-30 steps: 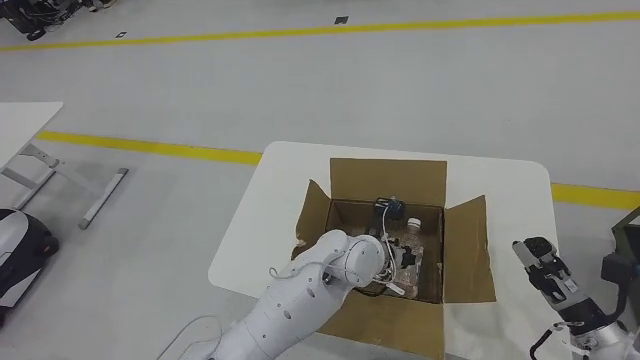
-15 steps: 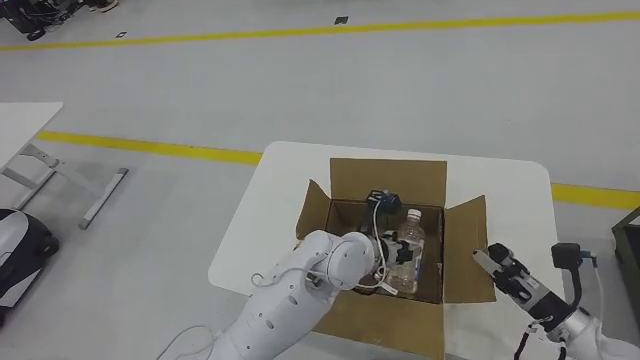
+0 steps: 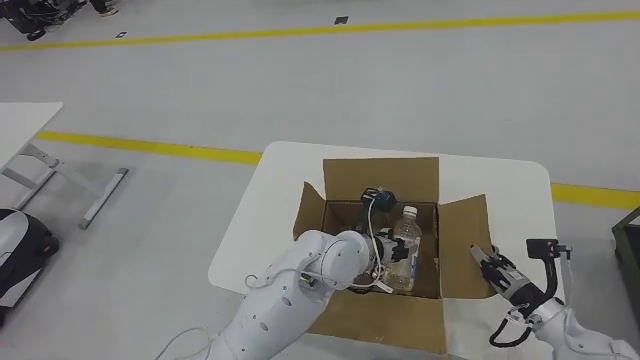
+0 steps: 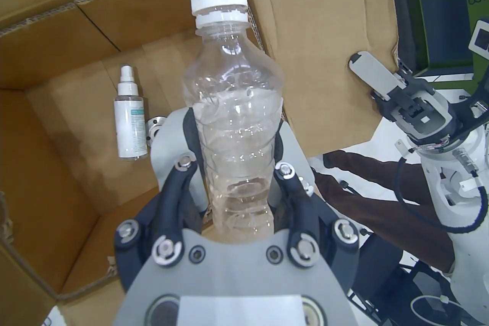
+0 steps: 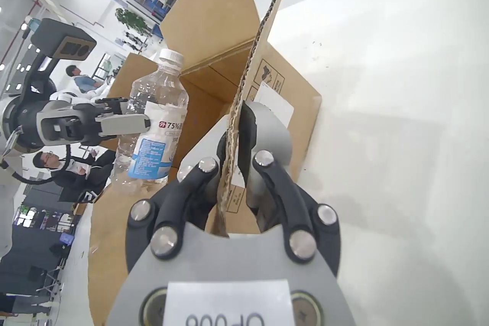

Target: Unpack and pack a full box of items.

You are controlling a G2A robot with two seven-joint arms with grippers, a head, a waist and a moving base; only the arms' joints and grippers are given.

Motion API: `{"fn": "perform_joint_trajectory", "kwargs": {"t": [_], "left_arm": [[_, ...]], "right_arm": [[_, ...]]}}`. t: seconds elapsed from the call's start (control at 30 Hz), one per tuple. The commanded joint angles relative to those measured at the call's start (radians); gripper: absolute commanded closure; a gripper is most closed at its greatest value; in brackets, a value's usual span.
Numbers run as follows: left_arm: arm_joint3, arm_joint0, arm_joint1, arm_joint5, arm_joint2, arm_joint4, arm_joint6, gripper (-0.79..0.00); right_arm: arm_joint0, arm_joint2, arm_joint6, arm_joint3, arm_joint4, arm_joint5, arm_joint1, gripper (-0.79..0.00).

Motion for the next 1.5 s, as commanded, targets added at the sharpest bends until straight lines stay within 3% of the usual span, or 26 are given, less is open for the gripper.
{"fn": "perform_joint_trajectory", "kwargs": {"t": [0.0,0.37,0.57,0.7,1.17,1.47], "left_arm": [[0.000,0.000,0.000,0.000,0.000,0.000,0.000,0.000],[0.008,0.000,0.003,-0.014,-0.008,0.008,0.025,0.000],[-0.064,-0.001,0.009,-0.025,-0.044,-0.027,0.010,0.000],[-0.140,0.003,0.019,-0.032,-0.077,-0.010,-0.046,0.000],[-0.422,0.028,0.062,-0.011,-0.212,0.189,-0.395,0.000],[-0.444,0.096,0.081,-0.037,-0.302,0.261,-0.463,0.000]], "right_arm": [[0.000,0.001,0.002,-0.001,0.002,0.000,0.000,0.000],[-0.026,0.028,-0.054,-0.043,0.021,0.036,0.000,0.000],[-0.059,0.090,-0.040,-0.071,0.067,0.040,0.007,0.000],[-0.072,0.122,-0.009,-0.067,0.080,0.030,0.013,0.000],[-0.097,0.183,0.047,-0.062,0.084,0.021,0.026,0.000],[-0.094,0.188,0.058,-0.057,0.088,0.011,0.028,0.000]]}}
